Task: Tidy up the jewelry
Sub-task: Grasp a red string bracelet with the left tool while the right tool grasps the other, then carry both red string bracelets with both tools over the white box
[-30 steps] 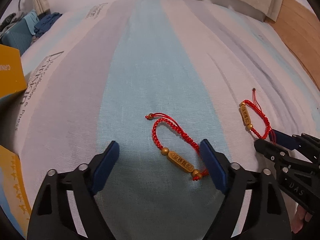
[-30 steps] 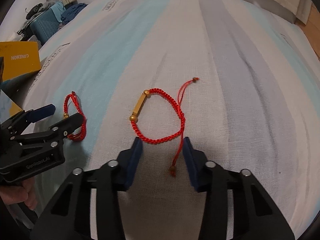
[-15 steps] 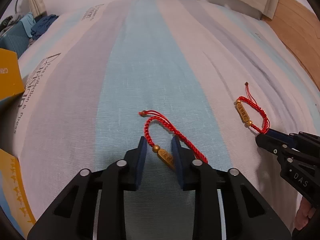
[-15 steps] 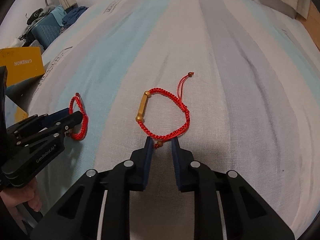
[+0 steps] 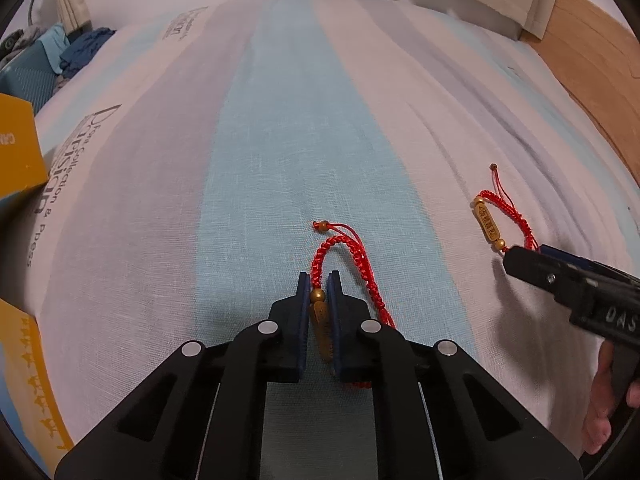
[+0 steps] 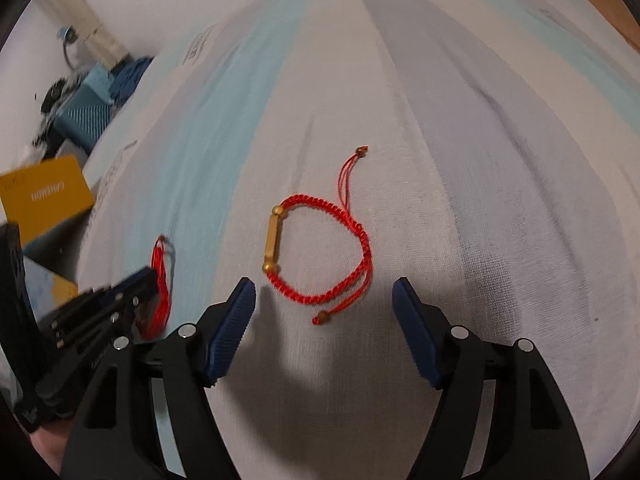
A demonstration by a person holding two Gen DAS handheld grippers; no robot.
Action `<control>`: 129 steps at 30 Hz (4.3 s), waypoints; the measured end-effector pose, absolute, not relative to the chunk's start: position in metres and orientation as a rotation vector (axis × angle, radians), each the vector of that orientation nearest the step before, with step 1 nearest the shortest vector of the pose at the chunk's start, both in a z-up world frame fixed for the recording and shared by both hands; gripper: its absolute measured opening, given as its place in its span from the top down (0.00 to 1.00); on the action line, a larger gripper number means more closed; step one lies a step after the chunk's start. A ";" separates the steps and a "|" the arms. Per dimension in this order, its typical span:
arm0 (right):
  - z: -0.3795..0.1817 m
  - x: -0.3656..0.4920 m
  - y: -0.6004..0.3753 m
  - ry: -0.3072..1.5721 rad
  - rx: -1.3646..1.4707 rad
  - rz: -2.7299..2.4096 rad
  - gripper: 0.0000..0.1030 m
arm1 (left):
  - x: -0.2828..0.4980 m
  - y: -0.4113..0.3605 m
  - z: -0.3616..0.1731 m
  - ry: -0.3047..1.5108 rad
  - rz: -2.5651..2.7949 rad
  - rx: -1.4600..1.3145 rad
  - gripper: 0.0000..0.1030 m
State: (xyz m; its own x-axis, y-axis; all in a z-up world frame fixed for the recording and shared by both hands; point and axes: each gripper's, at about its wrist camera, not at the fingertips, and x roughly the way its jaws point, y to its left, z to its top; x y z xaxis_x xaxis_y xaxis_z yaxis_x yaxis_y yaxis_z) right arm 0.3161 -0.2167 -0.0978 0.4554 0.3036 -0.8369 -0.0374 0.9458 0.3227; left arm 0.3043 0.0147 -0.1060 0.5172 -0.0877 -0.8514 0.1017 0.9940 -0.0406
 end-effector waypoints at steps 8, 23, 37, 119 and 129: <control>-0.098 0.319 -0.210 1.036 0.230 0.185 0.38 | 0.300 0.010 -0.105 1.022 -0.106 0.033 0.92; -0.102 0.321 -0.175 0.957 0.052 0.138 0.69 | 0.297 0.006 -0.101 1.028 -0.102 0.043 0.92; -0.095 0.308 -0.175 0.959 -0.007 0.182 0.89 | 0.297 0.007 -0.099 1.020 -0.090 0.041 0.92; -0.002 0.210 -0.175 0.951 0.055 0.214 0.89 | 0.213 0.002 0.010 0.915 -0.081 0.044 0.92; 0.024 0.191 -0.153 0.925 0.031 0.223 0.89 | 0.189 0.023 0.037 0.883 -0.065 0.038 0.92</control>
State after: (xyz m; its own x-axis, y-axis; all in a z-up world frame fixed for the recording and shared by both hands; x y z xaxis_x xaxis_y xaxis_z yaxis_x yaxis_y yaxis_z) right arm 0.1908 -0.1530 0.0239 0.5804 0.2038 -0.7884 -0.1776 0.9765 0.1217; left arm 0.1887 0.0231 0.0366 0.6334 -0.0412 -0.7727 0.0727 0.9973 0.0064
